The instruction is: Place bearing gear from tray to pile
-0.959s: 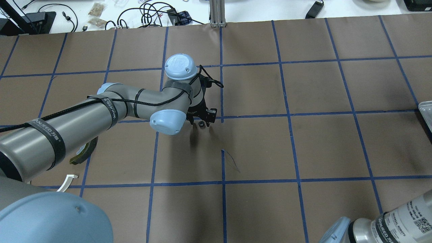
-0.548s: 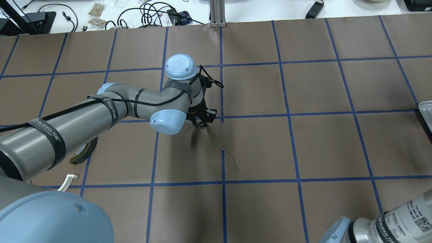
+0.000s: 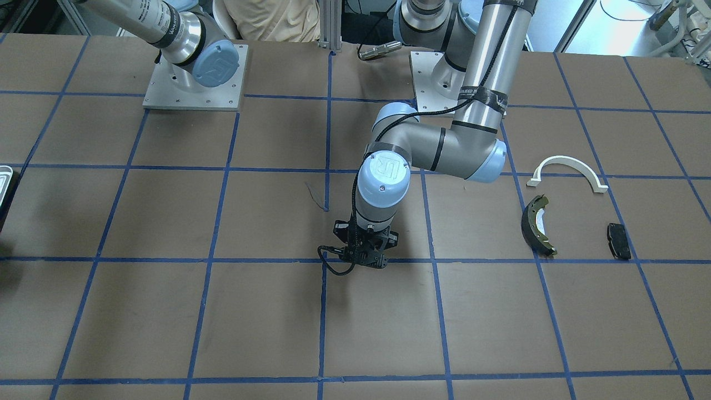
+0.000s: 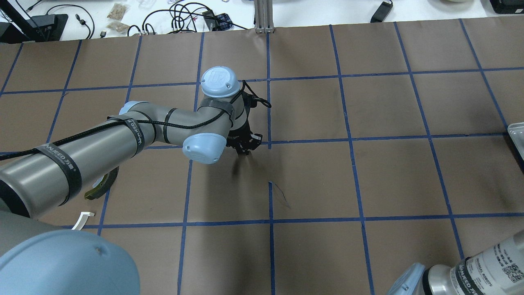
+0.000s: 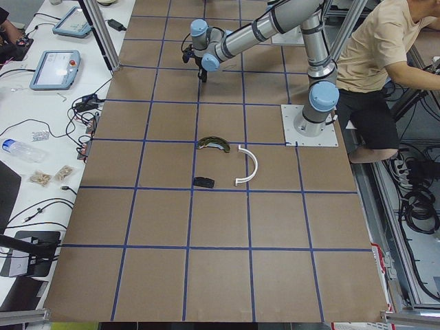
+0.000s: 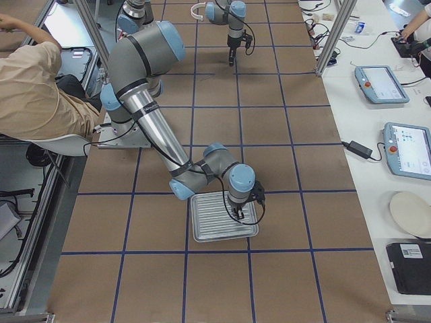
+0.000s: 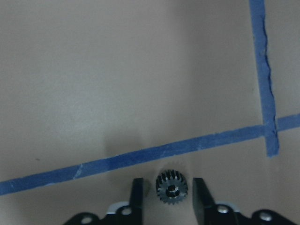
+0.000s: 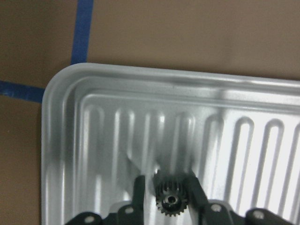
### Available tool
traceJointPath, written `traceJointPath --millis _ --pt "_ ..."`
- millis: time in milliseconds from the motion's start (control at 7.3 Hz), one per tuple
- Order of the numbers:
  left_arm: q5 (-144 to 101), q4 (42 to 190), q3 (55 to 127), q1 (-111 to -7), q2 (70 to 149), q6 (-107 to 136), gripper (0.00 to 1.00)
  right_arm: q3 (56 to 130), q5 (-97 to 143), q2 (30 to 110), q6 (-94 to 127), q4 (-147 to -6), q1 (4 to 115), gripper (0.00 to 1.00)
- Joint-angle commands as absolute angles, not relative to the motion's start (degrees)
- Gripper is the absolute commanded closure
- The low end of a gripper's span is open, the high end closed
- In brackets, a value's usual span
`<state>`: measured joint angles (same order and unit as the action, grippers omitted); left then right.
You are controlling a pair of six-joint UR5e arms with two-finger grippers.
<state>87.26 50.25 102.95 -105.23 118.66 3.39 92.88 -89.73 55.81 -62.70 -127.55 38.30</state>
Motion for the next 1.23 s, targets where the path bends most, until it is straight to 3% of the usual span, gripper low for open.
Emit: traceJointPath --millis 0,411,548,822,1096 --pt "87.9 53.1 100.0 -104.3 117.1 2.6 1.0 92.8 -89.6 56.0 -59.4 -127.4 38.8 0.93" --pt "89.7 78.0 82.9 -93.9 116.5 -6.3 1.0 92.6 -89.6 61.3 -52.1 -126.9 46.0 0.96" --pt "90.9 80.8 81.1 -89.5 116.4 -9.8 1.0 92.7 -89.0 63.8 -48.7 -126.4 49.1 0.96" --pt "91.1 81.4 81.6 -79.9 115.7 -19.0 1.0 92.7 -89.8 65.3 -35.9 -124.6 61.5 0.96" --pt "97.9 80.8 87.2 -74.4 113.9 -22.7 1.0 92.6 -90.6 65.8 -20.2 -123.0 73.8 0.96"
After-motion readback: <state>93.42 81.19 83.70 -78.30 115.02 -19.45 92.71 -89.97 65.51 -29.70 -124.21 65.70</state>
